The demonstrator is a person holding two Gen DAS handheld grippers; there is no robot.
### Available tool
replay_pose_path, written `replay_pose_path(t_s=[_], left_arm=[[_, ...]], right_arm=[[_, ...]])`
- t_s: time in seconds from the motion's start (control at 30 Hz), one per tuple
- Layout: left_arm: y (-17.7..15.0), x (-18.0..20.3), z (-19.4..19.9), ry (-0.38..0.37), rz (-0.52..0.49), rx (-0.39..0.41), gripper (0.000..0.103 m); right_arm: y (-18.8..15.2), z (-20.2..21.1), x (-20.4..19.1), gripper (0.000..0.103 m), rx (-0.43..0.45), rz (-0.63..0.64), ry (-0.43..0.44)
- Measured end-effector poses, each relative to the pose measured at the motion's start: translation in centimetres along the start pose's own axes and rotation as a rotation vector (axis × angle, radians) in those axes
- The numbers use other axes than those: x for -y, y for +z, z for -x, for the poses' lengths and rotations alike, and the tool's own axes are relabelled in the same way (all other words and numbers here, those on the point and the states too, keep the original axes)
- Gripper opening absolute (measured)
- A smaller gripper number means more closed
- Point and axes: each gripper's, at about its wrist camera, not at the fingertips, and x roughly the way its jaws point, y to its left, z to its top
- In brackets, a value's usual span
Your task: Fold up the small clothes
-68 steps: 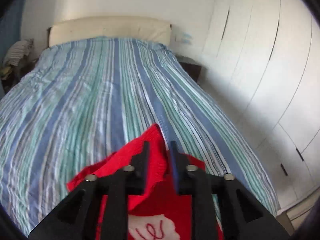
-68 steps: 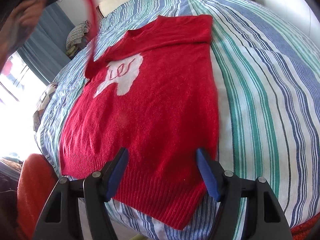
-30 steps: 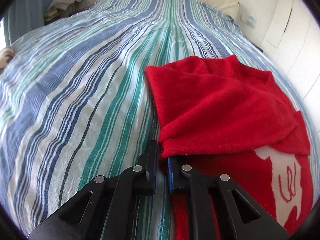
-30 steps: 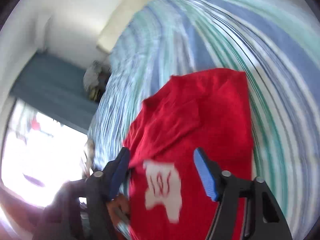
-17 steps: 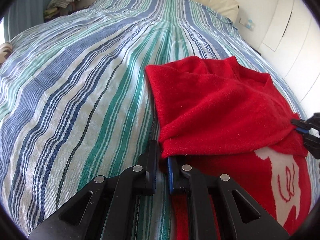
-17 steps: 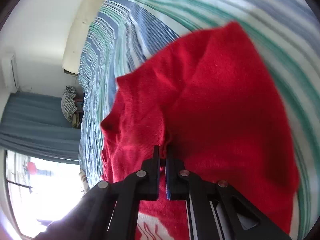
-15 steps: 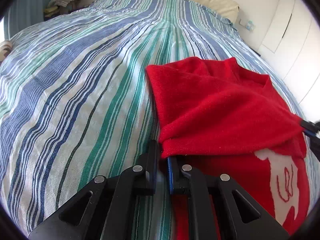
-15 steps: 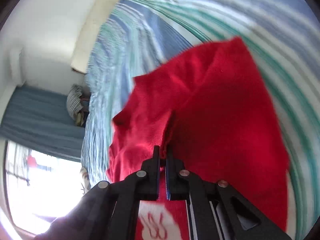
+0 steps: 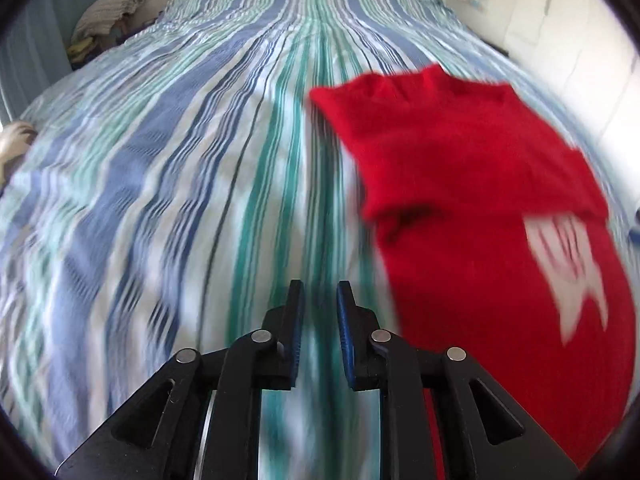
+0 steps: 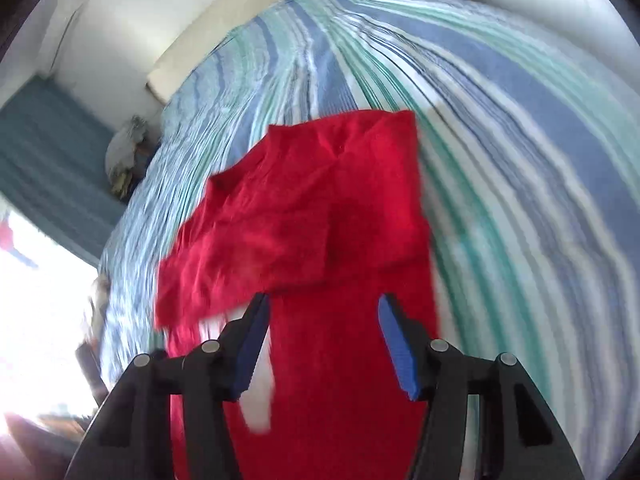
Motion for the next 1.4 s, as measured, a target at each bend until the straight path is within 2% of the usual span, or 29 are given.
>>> replay_pose_path(t_s=[0.07, 0.1, 0.17, 0.27, 0.33, 0.37, 0.4, 0.43, 0.47, 0.5, 0.6, 0.73, 0.83, 0.87, 0.97, 1.23, 1.4], left_arm=[[-2.3, 0.1, 2.6, -0.004, -0.004, -0.002, 0.018], [-3.3, 0.3, 4.1, -0.029, 0.008, 0.005, 0.019], [-5.0, 1.6, 7.2, -0.099, 0.015, 0.039, 0.028], [-7.2, 5.6, 9.6, -0.172, -0.066, 0.077, 0.043], [-8.9, 8.5, 8.8, -0.185, -0.159, 0.029, 0.044], [-10.0, 9.5, 7.4, -0.154, -0.197, -0.035, 0.044], [-11.0, 9.8, 6.2, -0.121, -0.211, -0.088, 0.044], [-12.0, 9.6, 5.7, -0.107, -0.212, -0.092, 0.044], [-12.3, 9.4, 6.2, -0.104, -0.217, -0.062, 0.044], [-12.2, 9.5, 6.5, -0.090, -0.232, -0.075, 0.044], [-11.9, 8.6, 7.8, -0.086, -0.195, -0.066, 0.045], [-11.3, 6.7, 8.8, -0.037, -0.081, -0.020, 0.064], [-10.7, 4.8, 9.6, -0.020, 0.028, 0.032, 0.076], [-10.9, 4.3, 9.7, -0.020, 0.055, 0.041, 0.079], [-11.1, 3.1, 9.4, -0.013, 0.096, 0.026, 0.080], [-11.4, 3.8, 8.7, -0.004, 0.052, 0.002, 0.080], [-11.4, 4.4, 9.6, -0.007, 0.030, 0.039, 0.080]], right_arm=[[-2.4, 2.2, -0.3, 0.056, -0.035, 0.087, -0.005], [-3.8, 3.2, -0.1, 0.056, -0.069, 0.132, -0.005], [-6.9, 4.5, -0.8, 0.056, -0.137, 0.227, -0.001], [-11.5, 5.1, -2.3, 0.056, -0.199, 0.358, 0.009], [-13.6, 4.2, -2.1, 0.056, -0.242, 0.399, -0.071], [-14.7, 3.1, -1.2, 0.056, -0.293, 0.379, -0.155], [-15.4, 2.3, 0.1, 0.055, -0.328, 0.335, -0.185], [-15.6, 2.5, 0.9, 0.054, -0.320, 0.295, -0.176], [-15.8, 3.5, 1.7, 0.053, -0.287, 0.247, -0.181], [-16.0, 4.0, 2.4, 0.053, -0.294, 0.218, -0.221], [-16.0, 6.2, 3.9, 0.055, -0.242, 0.108, -0.202], [-15.5, 9.7, 4.7, 0.055, -0.059, 0.045, -0.182], [-15.2, 10.9, 4.8, 0.055, 0.018, 0.036, -0.192], [-15.0, 10.9, 4.7, 0.055, 0.026, 0.042, -0.190], [-14.7, 9.6, 3.9, 0.055, 0.022, 0.076, -0.187], [-15.4, 8.7, 2.2, 0.055, 0.014, 0.143, -0.169], [-15.5, 9.1, 1.4, 0.055, 0.033, 0.182, -0.136]])
